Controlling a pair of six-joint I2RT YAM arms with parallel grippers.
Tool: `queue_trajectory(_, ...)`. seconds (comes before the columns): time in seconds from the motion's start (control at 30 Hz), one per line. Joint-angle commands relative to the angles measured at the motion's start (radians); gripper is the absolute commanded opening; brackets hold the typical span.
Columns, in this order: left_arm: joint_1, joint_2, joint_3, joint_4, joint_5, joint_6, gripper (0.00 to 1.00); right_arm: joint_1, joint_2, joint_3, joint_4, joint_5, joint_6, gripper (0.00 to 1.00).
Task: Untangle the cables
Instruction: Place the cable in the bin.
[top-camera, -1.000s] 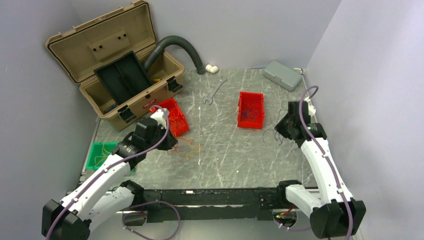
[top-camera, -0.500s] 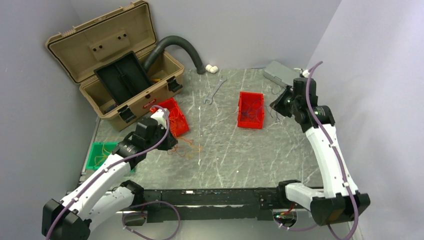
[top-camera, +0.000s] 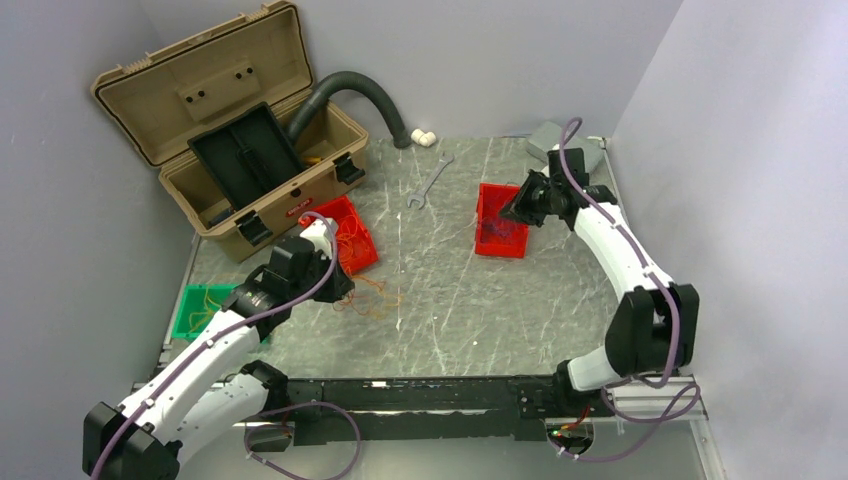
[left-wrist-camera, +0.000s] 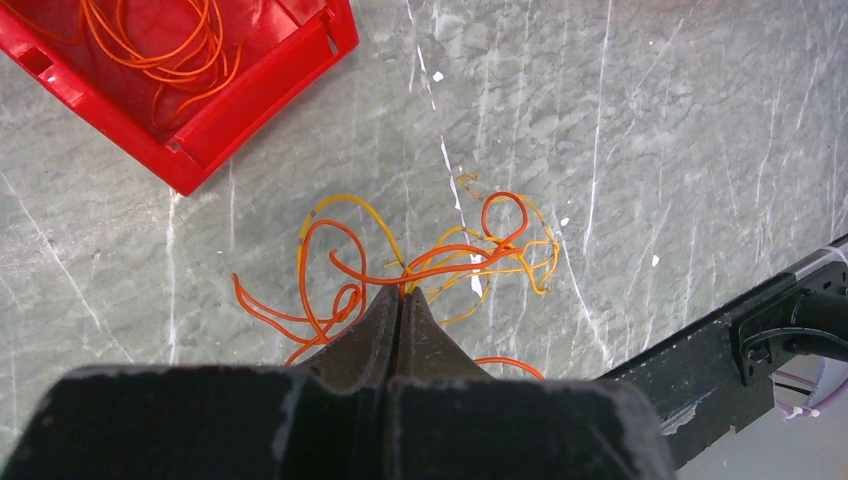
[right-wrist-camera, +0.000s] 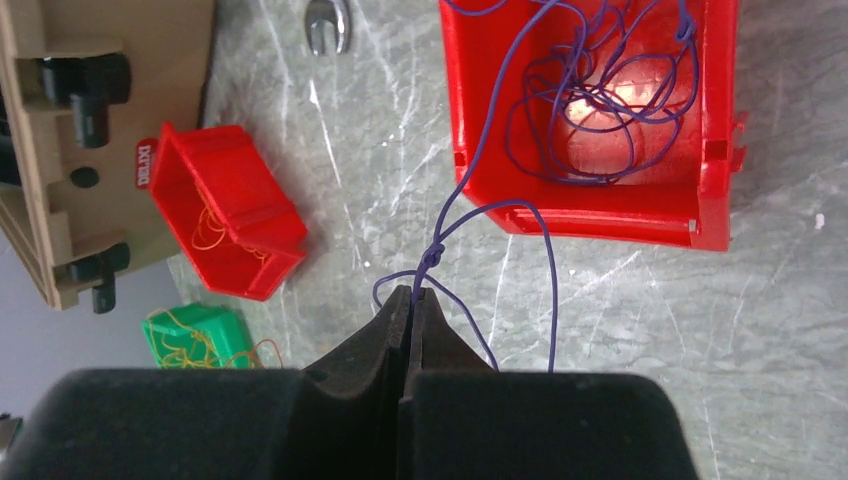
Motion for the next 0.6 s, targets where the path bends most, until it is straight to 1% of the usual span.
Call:
queue_trajectory(0.0, -0.004, -0.005, 0.02, 0.014, 0.016, 0.006, 0.0, -0.008, 0.068, -0.013, 0.1, -0.03, 0.037, 0.0)
queue_trajectory(0.1, -0.003, 0.0, 0.023, 0.019, 0.016, 0.006, 0.0, -0.019, 0.146, 0.025, 0.089, 0.027, 0.046, 0.0)
queue_trajectory(0.33, -0.004, 0.017, 0.021, 0.033, 0.027, 0.005, 0.0, -0.06, 0.368, 0.14, 0.161, -0.009, 0.06, 0.0)
queue_trajectory(0.5, -0.004, 0.016, 0.018, 0.03, 0.021, 0.005, 0.0, -0.056, 0.489, 0.259, 0.163, 0.044, 0.029, 0.0)
queue_trajectory(0.57, -0.005, 0.015, 0.018, 0.028, 0.019, 0.006, 0.0, -0.037, 0.52, 0.304, 0.141, 0.111, -0.005, 0.0)
